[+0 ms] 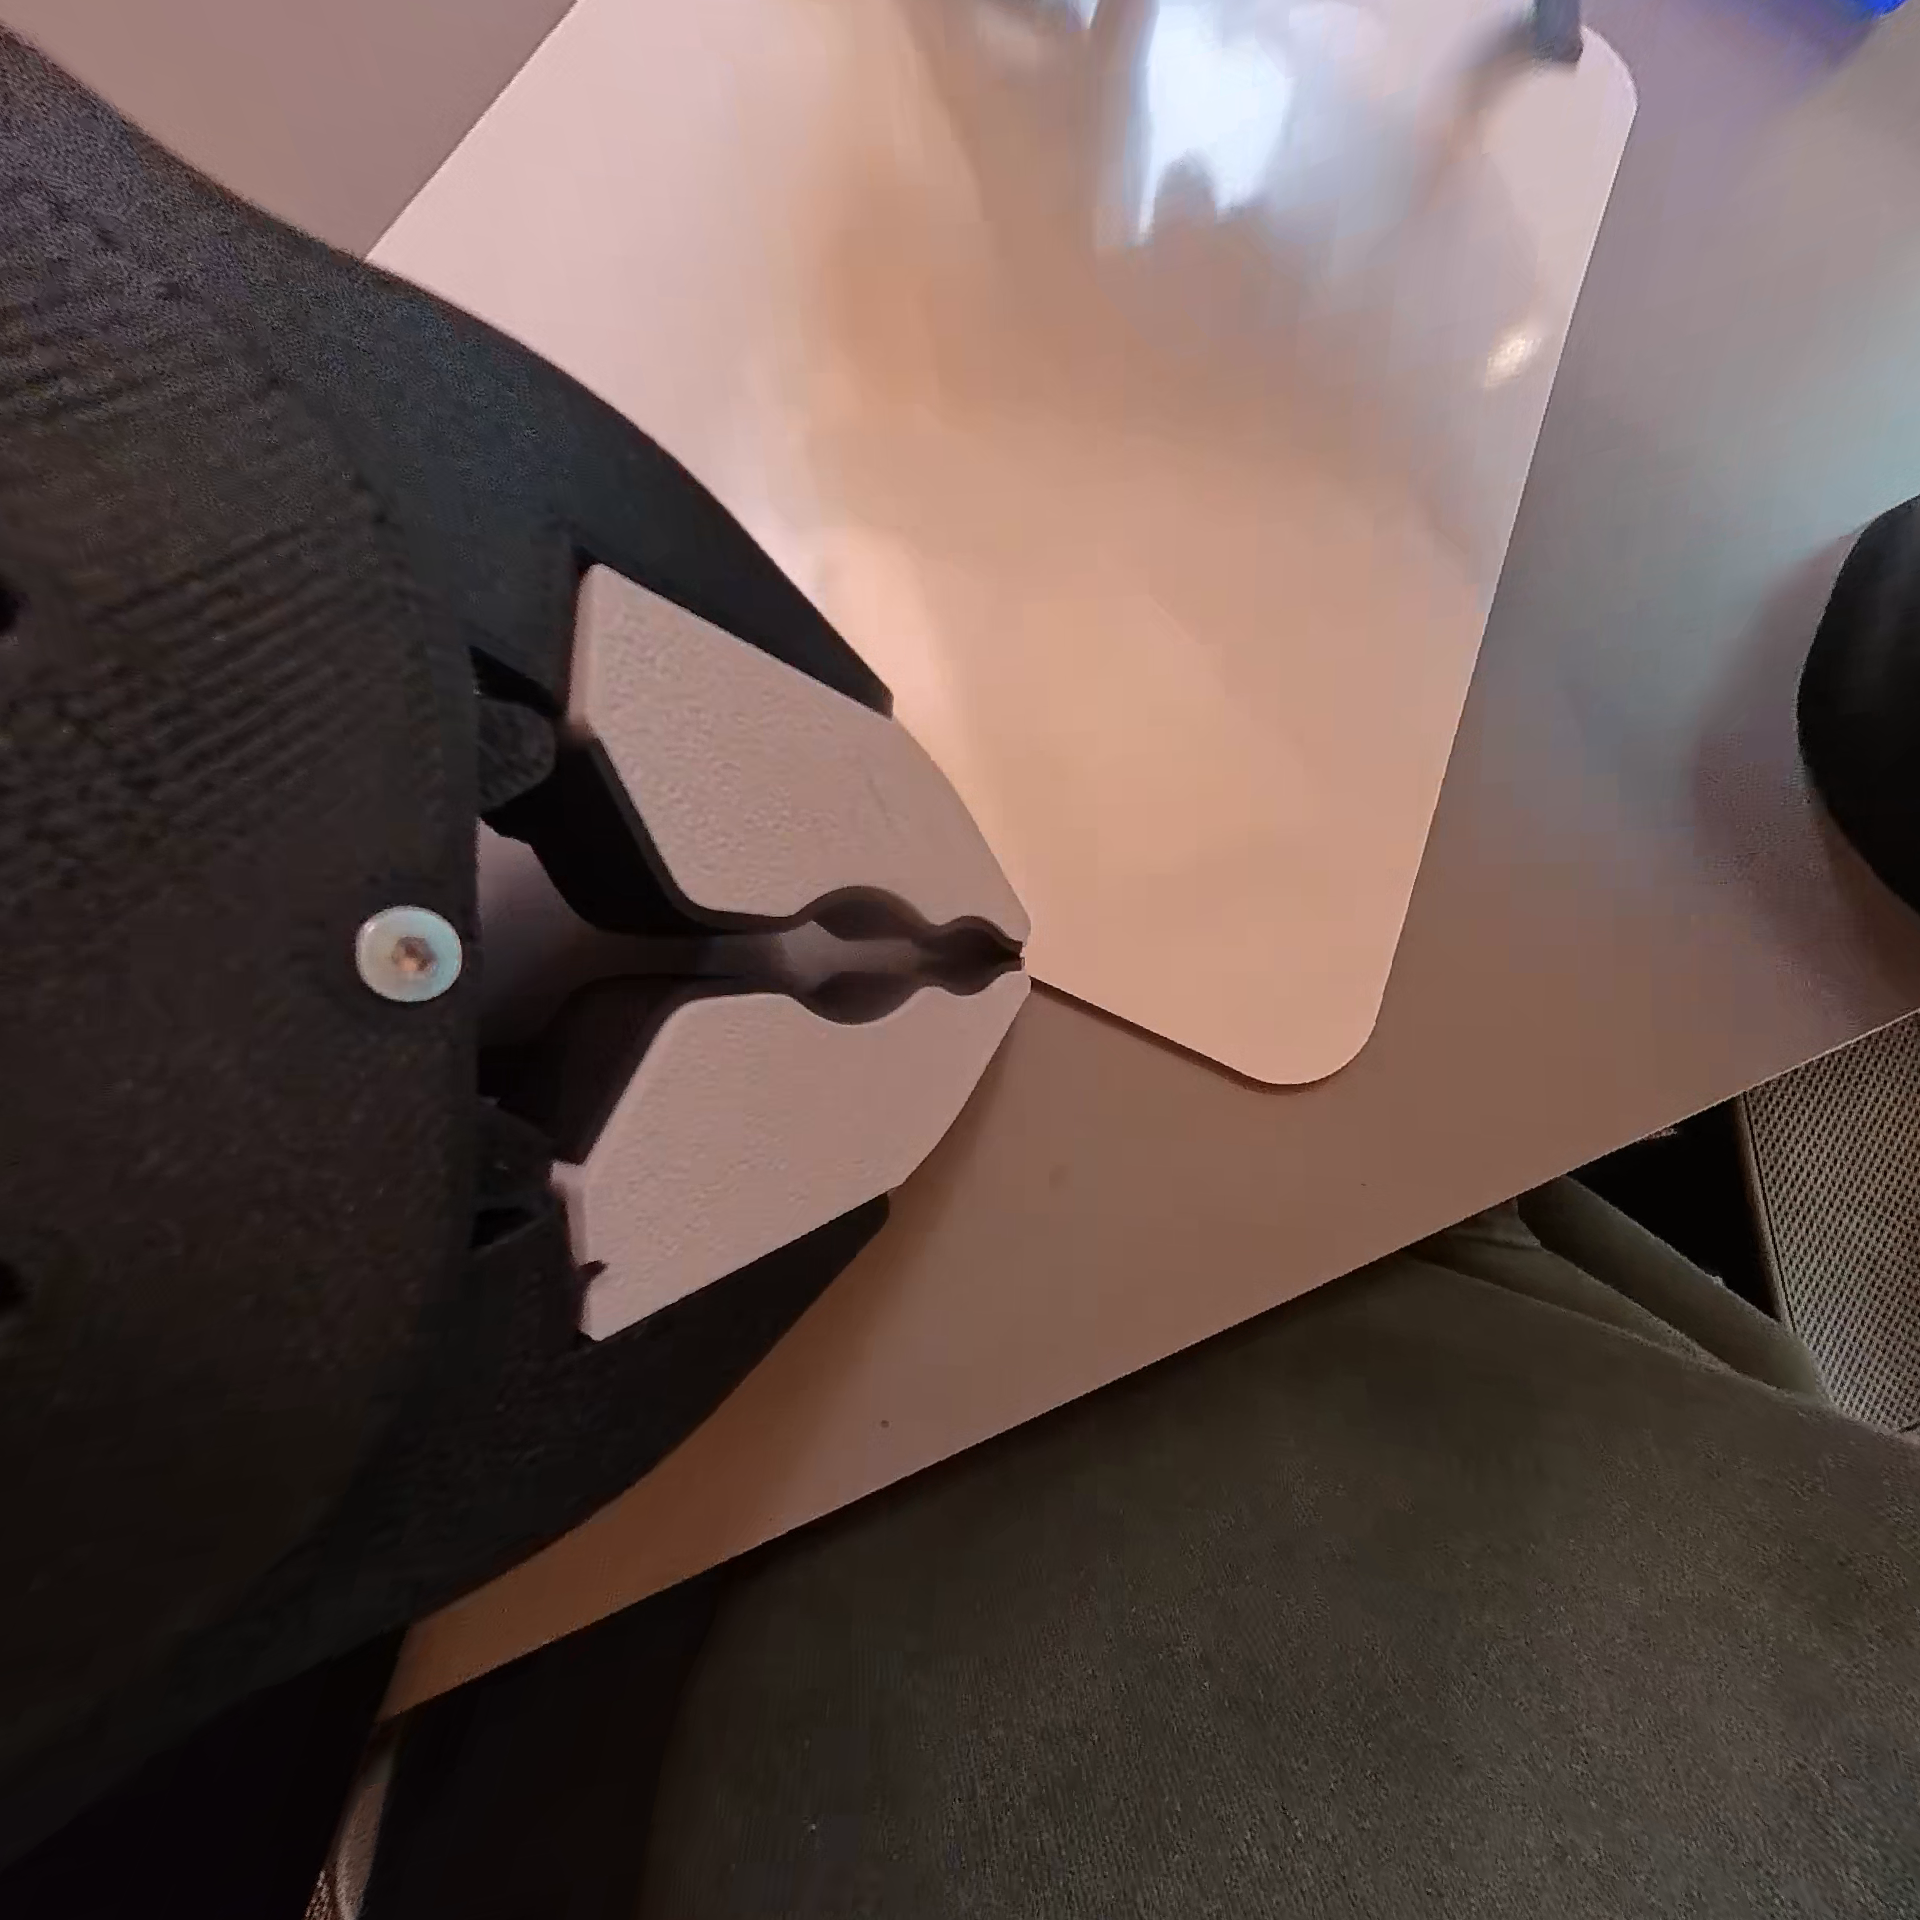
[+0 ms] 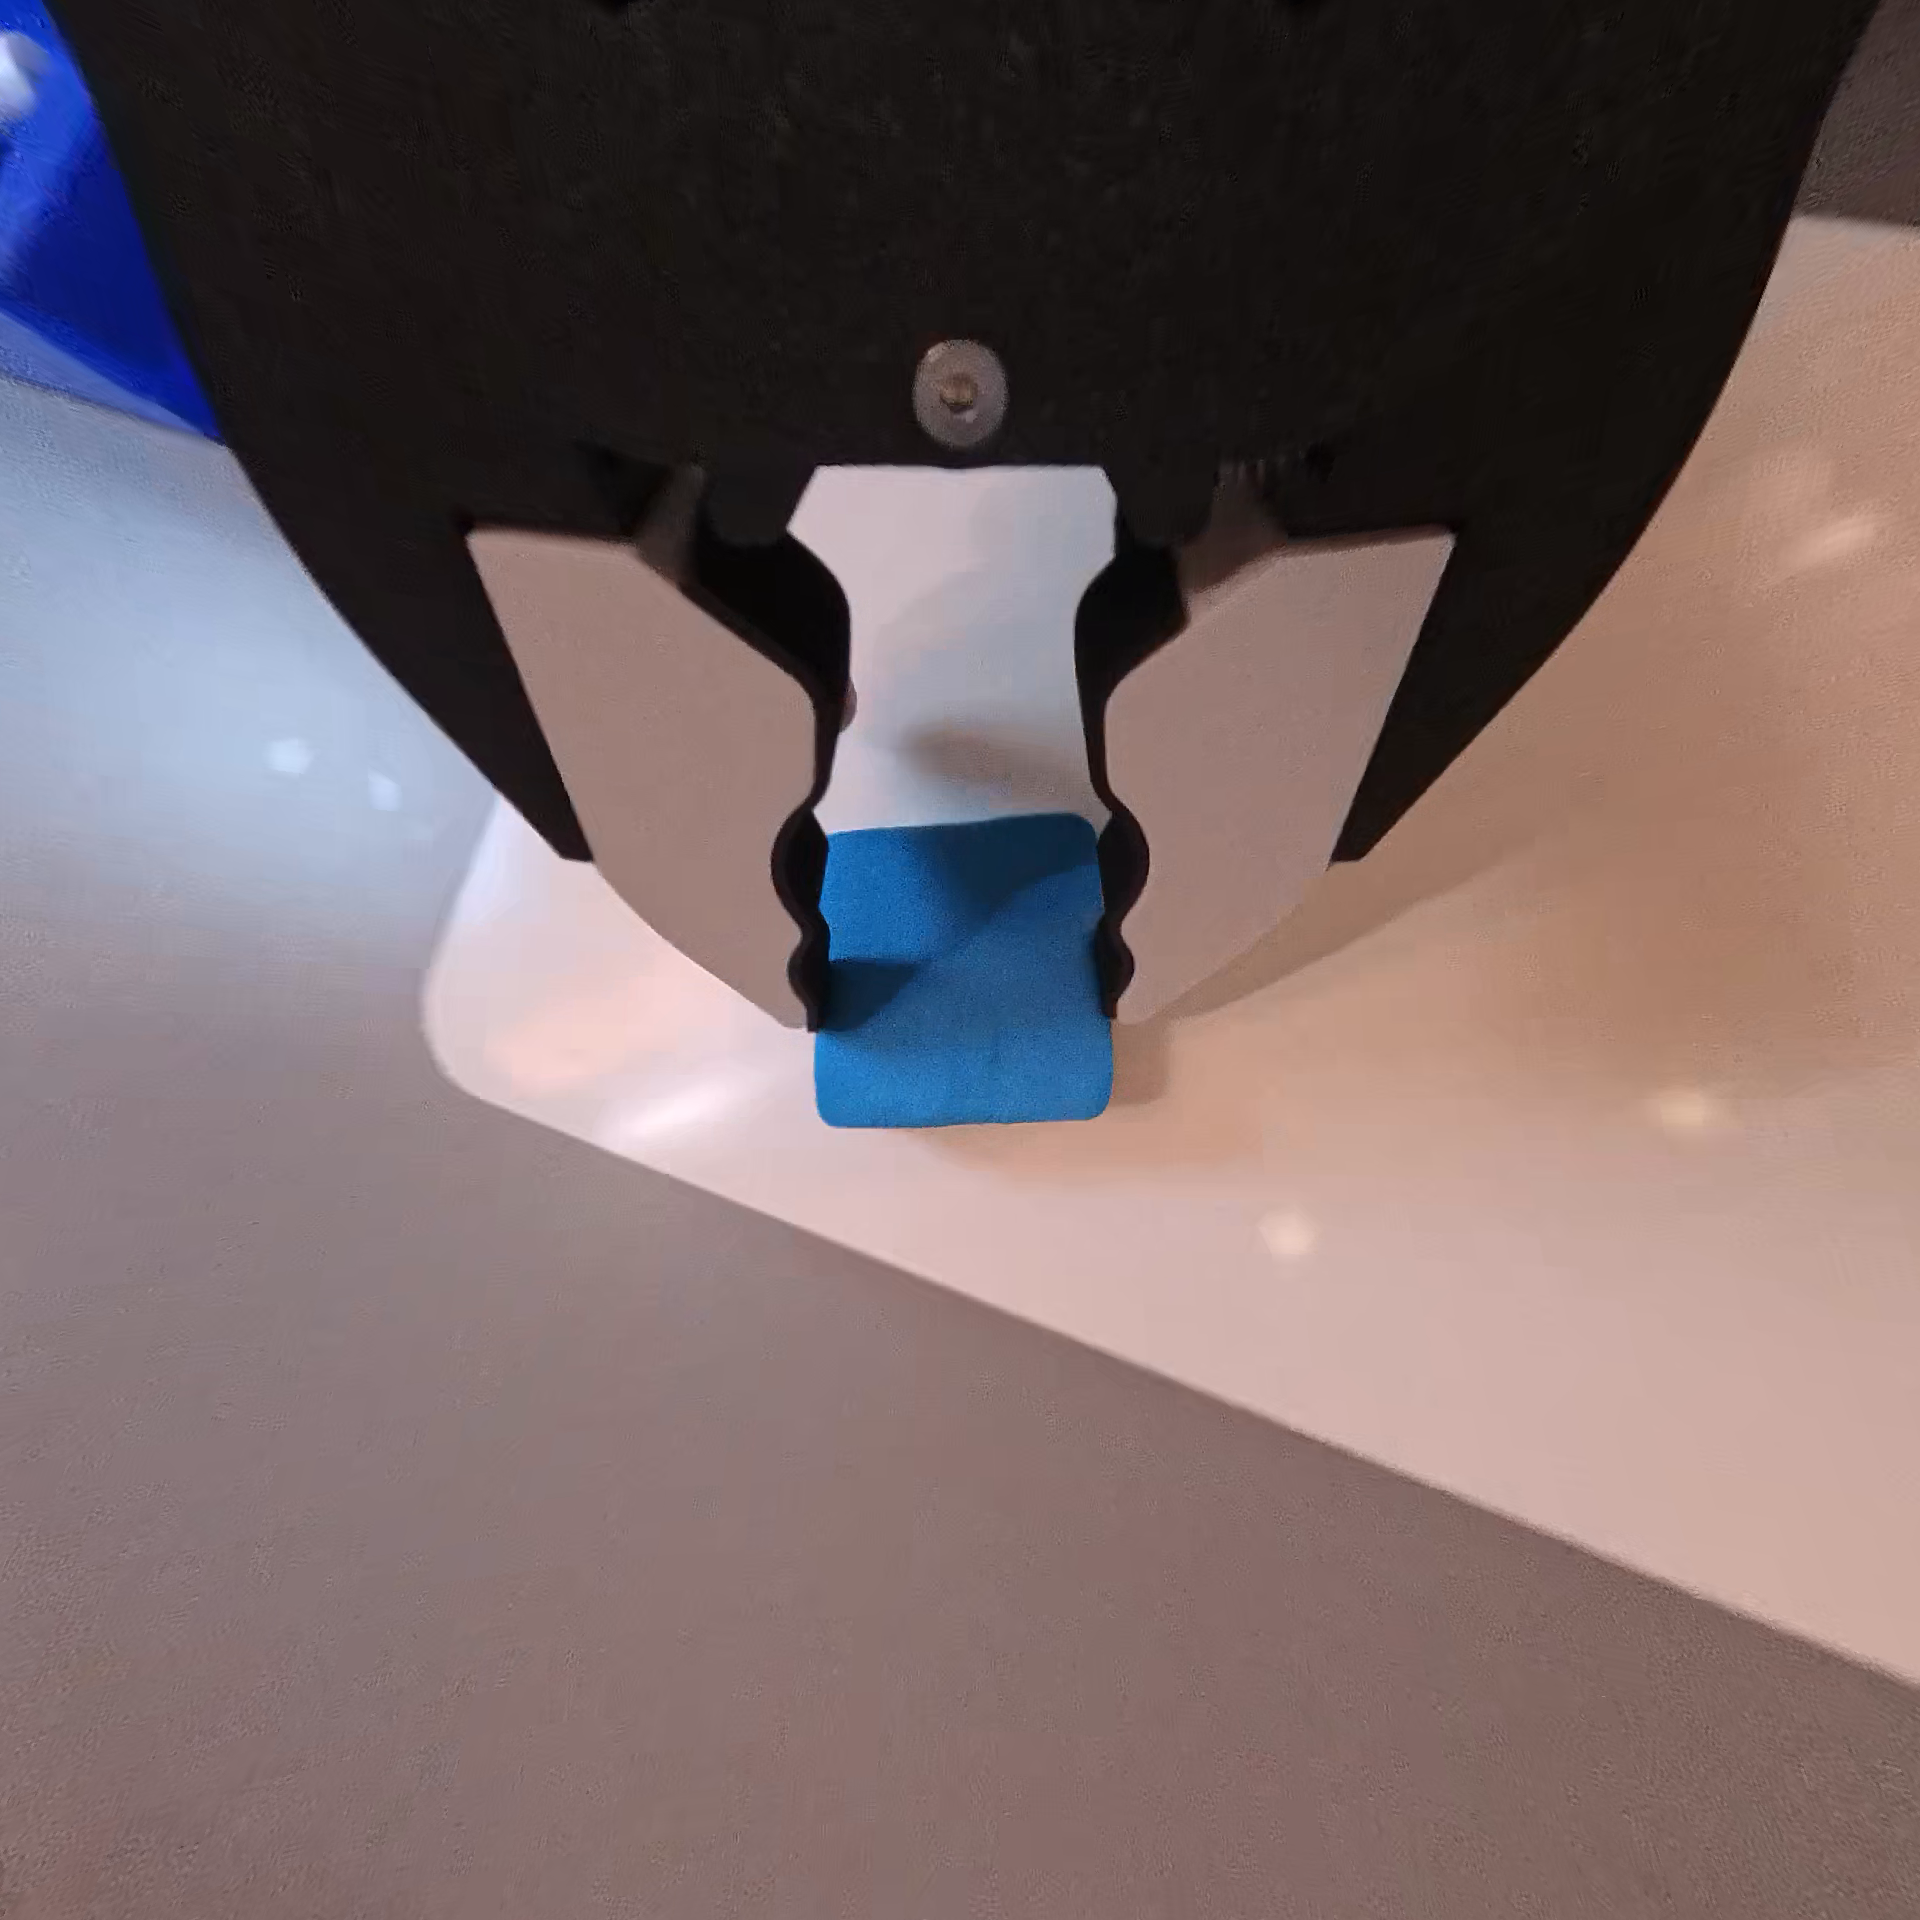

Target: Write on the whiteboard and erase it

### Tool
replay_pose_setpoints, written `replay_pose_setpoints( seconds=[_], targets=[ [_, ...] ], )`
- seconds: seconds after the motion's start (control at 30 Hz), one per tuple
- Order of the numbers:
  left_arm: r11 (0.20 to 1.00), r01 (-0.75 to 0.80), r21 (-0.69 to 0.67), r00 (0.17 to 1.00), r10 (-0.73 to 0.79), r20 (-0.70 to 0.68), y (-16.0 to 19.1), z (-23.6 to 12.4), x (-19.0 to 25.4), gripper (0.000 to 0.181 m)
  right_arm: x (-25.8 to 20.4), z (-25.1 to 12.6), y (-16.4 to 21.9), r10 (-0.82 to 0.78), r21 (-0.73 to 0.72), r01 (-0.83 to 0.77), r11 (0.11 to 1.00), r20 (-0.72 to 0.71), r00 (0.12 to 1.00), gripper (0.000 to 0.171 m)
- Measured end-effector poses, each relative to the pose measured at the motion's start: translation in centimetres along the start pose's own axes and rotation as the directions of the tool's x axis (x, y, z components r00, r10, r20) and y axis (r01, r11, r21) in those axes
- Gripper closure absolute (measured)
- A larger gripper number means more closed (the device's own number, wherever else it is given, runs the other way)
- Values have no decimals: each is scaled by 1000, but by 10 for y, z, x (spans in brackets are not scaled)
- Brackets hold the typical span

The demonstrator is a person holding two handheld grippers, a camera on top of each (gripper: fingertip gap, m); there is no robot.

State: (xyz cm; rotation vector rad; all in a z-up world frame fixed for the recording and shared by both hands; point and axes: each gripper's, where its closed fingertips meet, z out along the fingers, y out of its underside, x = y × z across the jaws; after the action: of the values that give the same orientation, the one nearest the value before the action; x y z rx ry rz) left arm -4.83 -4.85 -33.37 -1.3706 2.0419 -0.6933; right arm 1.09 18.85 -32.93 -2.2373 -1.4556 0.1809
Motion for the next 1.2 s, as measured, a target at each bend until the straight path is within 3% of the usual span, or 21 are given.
replay_pose_setpoints(
  seconds=[0.1,0.2,0.4,0.47,0.53,0.63,0.73,0.83,1.0,1.2],
  targets=[
    [1000,-13,-2,1000,13,11,0,0,0,181,77,7,9,223,18,-222,975,-81,972,121],
    [1000,-14,-1,1000,14,8,0,-1,1,181,84,11,5,205,-6,-207,978,-116,972,121],
    [1000,-17,1,1000,17,7,1,-1,1,181,-56,0,-20,-91,23,89,996,173,981,121],
    [1000,-22,-1,1000,22,15,1,-1,1,181,-94,-15,-6,-120,34,115,993,253,960,121],
    [1000,-27,-7,999,27,28,3,-3,-1,181,-109,-31,22,-144,13,145,989,244,959,121],
    [1000,21,-11,999,-21,42,8,-6,-10,181,-82,-51,74,-70,-27,73,997,89,994,121],
    [998,68,0,996,-68,65,14,-9,-23,181,-50,-73,126,154,-36,-153,988,20,988,121],
    [994,112,14,991,-113,72,18,-10,-32,181,-37,-87,157,227,-22,-227,974,-25,974,121],
    [994,112,18,991,-113,74,20,-11,-37,181,-16,-85,161,193,-44,-197,979,-68,979,120],
    [995,99,10,991,-99,89,20,-11,-38,181,44,-49,110,211,9,-211,977,-75,975,120]
  ],
)
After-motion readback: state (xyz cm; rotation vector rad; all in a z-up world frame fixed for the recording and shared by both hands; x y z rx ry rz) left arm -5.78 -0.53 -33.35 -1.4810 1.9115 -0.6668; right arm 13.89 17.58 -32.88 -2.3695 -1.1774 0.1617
